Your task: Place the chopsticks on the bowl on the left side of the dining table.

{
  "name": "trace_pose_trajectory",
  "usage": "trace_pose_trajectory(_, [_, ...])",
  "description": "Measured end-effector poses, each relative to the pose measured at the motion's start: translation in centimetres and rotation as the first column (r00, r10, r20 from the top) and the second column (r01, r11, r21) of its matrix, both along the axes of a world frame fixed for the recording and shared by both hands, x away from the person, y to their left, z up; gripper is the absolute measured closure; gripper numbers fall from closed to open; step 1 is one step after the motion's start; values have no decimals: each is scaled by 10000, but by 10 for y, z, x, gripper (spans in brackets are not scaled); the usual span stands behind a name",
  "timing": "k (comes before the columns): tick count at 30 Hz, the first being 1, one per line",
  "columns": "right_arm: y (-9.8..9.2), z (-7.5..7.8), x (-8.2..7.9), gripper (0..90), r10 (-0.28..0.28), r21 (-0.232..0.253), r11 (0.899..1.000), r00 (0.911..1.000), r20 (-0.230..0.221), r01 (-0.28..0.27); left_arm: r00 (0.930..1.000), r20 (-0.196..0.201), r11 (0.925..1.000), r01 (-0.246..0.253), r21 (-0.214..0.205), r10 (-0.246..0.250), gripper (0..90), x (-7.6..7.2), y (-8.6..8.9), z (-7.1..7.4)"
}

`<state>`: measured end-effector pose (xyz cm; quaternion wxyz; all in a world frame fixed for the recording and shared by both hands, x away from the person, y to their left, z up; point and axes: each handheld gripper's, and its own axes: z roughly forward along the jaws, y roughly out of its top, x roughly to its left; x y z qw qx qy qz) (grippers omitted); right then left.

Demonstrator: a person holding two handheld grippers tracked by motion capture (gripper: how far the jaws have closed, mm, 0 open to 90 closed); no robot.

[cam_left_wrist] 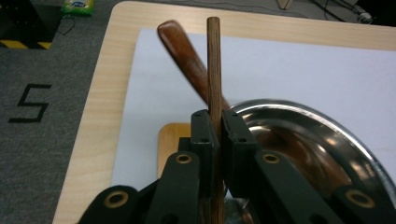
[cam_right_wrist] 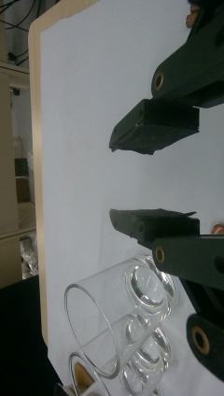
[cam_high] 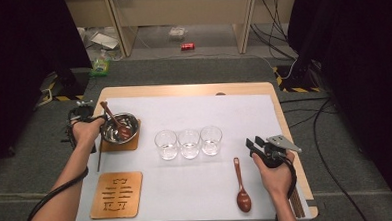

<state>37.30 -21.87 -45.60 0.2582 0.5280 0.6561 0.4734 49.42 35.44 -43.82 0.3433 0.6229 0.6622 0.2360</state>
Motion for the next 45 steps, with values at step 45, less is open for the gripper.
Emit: trace_pose_trajectory(45, [3, -1, 1, 598, 150, -177, 9997, 9999, -10, -150, 9890, -882, 9918, -1226, -368, 1190, 828, 11, -1, -1])
